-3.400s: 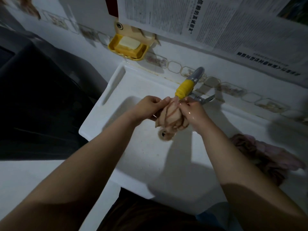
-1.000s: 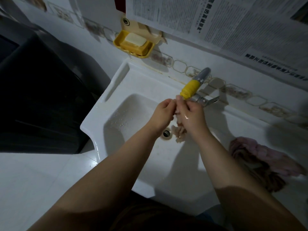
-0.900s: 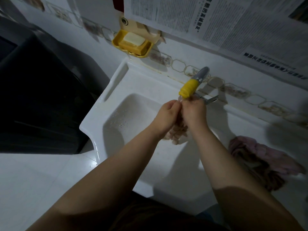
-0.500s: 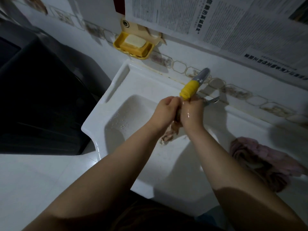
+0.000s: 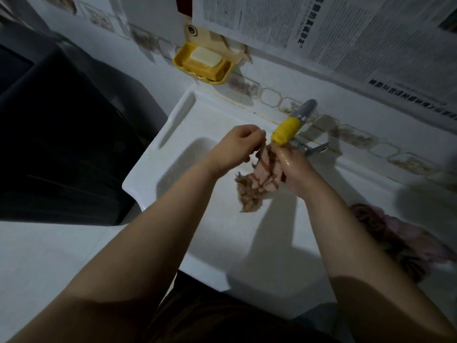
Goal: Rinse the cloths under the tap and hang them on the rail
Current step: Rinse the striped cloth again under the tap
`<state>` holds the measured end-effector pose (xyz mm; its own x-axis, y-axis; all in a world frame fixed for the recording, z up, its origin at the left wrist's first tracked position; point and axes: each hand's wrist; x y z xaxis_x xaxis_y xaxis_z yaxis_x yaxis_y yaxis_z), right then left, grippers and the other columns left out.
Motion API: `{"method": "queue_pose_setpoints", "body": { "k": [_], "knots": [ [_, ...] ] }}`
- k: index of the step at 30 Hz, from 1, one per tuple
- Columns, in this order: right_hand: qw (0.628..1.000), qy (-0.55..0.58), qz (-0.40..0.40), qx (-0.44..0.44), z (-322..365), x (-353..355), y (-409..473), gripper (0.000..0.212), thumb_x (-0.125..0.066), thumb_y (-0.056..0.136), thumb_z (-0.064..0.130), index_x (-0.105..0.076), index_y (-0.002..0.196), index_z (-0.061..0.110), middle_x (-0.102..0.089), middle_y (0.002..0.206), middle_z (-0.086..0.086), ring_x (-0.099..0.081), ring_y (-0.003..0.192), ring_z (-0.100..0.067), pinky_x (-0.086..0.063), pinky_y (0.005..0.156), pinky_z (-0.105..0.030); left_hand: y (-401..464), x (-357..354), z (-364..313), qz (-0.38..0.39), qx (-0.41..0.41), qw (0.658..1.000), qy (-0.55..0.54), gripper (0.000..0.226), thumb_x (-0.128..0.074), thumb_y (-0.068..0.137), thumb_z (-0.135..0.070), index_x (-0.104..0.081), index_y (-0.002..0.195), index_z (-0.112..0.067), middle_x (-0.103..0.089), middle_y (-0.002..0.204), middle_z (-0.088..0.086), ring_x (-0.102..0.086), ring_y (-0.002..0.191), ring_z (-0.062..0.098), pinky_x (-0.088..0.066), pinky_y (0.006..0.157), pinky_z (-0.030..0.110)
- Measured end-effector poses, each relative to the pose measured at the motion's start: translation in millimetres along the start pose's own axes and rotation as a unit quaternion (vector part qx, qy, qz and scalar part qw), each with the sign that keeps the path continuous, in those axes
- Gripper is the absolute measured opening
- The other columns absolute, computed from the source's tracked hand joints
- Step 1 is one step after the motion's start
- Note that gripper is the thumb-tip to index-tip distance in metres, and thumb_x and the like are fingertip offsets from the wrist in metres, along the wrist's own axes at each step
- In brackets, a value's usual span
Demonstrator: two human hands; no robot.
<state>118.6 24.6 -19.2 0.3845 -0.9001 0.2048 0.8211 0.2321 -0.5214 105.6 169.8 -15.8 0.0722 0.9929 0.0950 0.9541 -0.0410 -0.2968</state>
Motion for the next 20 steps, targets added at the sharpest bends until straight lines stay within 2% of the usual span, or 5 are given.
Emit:
{"method": "queue_pose_setpoints", "body": {
  "k": [4, 8, 11, 14, 20],
  "knots": [
    [0.995, 0.056, 0.046, 0.072, 3, 3, -4, 0.018, -0.057, 0.093, 0.033, -0.067, 0.091, 0.018, -0.072, 0.079, 0.007, -0.069, 0.082, -0.011, -0.055, 0.078, -0.028, 1, -7, 7, 0.012, -0.004, 0.999, -0.032, 0.031, -0.043, 0.102, -0.027, -0.057, 0.086, -0.005, -0.054, 0.076, 0.006, -0.052, 0.073, 0.017, -0.046, 0.071, 0.031],
    [0.99, 0.101, -0.047, 0.086, 4, 6, 3, 0.009, -0.064, 0.085, 0.024, -0.063, 0.077, 0.019, -0.068, 0.066, 0.006, -0.065, 0.065, -0.011, -0.052, 0.065, -0.027, -11, -14, 32, 0.034, 0.067, 0.997, -0.03, 0.07, -0.032, 0.092, -0.067, -0.065, 0.089, -0.005, -0.067, 0.084, 0.009, -0.062, 0.082, 0.023, -0.048, 0.079, 0.033],
    [0.98, 0.025, -0.173, 0.095, -5, 10, 13, 0.011, -0.061, 0.088, 0.025, -0.065, 0.079, 0.021, -0.069, 0.079, -0.001, -0.065, 0.078, -0.021, -0.055, 0.077, -0.039, -17, -12, 51, 0.023, 0.064, 0.997, -0.033, 0.058, -0.049, 0.095, -0.049, -0.06, 0.086, 0.007, -0.054, 0.074, 0.008, -0.05, 0.071, 0.016, -0.041, 0.07, 0.031],
    [0.931, -0.199, -0.29, 0.102, -11, 10, 13, 0.018, -0.055, 0.09, 0.03, -0.064, 0.084, 0.016, -0.069, 0.086, -0.012, -0.062, 0.085, -0.033, -0.046, 0.067, -0.034, -19, -14, 49, -0.038, 0.058, 0.995, -0.076, 0.037, -0.053, 0.097, -0.032, -0.057, 0.074, -0.004, -0.044, 0.06, 0.004, -0.04, 0.055, 0.012, -0.035, 0.053, 0.024],
    [0.928, -0.215, -0.215, 0.215, -13, -39, -8, 0.047, -0.048, 0.096, 0.042, -0.046, 0.057, 0.015, -0.056, 0.057, -0.014, -0.053, 0.057, -0.032, -0.04, 0.054, -0.035, -5, -37, 22, -0.134, 0.107, 0.972, -0.159, 0.041, -0.048, 0.1, -0.026, -0.057, 0.072, 0.002, -0.056, 0.062, 0.013, -0.055, 0.061, 0.019, -0.045, 0.053, 0.023]
  ]
}}
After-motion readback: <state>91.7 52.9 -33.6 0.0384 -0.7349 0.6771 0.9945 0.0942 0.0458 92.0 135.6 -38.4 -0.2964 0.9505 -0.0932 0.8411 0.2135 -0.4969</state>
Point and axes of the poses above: each hand's wrist, its own y-axis towards the middle knuckle, its own x-axis out of the back of the hand, z = x × y
